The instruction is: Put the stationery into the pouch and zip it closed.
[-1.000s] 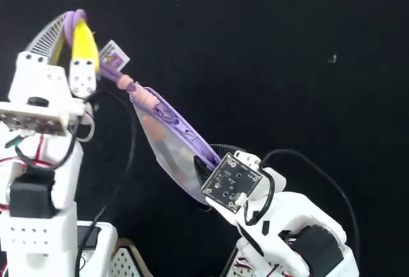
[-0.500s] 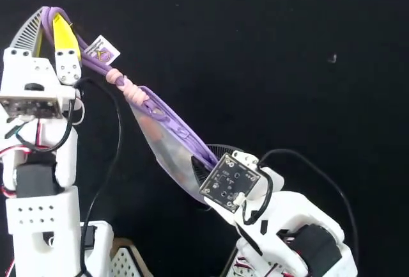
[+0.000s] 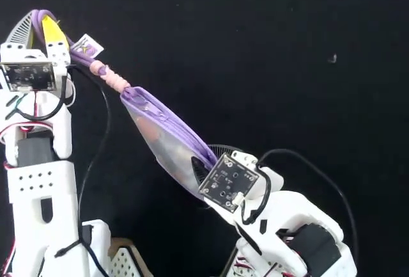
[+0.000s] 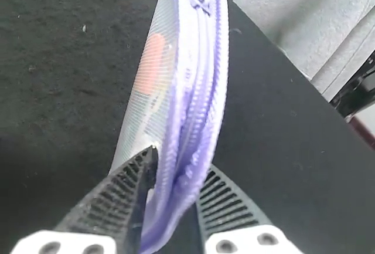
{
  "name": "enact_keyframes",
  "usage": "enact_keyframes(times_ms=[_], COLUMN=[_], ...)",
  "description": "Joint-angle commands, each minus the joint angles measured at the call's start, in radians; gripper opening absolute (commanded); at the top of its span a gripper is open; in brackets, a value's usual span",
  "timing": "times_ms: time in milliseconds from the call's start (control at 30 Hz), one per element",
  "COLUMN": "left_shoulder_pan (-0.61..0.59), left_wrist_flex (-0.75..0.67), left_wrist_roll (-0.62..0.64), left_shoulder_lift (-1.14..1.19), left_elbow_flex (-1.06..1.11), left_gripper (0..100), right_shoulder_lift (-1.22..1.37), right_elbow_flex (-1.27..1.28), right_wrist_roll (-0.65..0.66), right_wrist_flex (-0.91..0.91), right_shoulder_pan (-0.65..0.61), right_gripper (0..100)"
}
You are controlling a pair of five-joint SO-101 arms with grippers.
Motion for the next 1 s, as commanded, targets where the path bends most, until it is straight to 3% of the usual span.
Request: enact_keyframes(times_ms=[0,133,700,967], left_shoulder_pan=[-0.061,-0.071,-0.157,-0.249], left_wrist_flex=[-0.089,-0.157,-0.16,-0.16], left_wrist_roll=[-0.009,-0.009,-0.009,-0.003], left_shoulder_lift=[0.006,0.006,0.014,0.213], left_elbow_flex=[0.025,0.047,-0.021,-0.177], left_gripper=[3,3,3,3], right_shoulder_lift=[0.064,0.067,0.073,0.073], right_elbow_flex=[0.051,0.053,0.061,0.062], right_wrist_roll=[0.026,0.026,0.026,0.026], right_wrist_flex=[0.023,0.023,0.018,0.017], right_shoulder_pan=[-0.006,-0.006,-0.006,-0.006], right_gripper=[1.1,1.1,1.1,1.1])
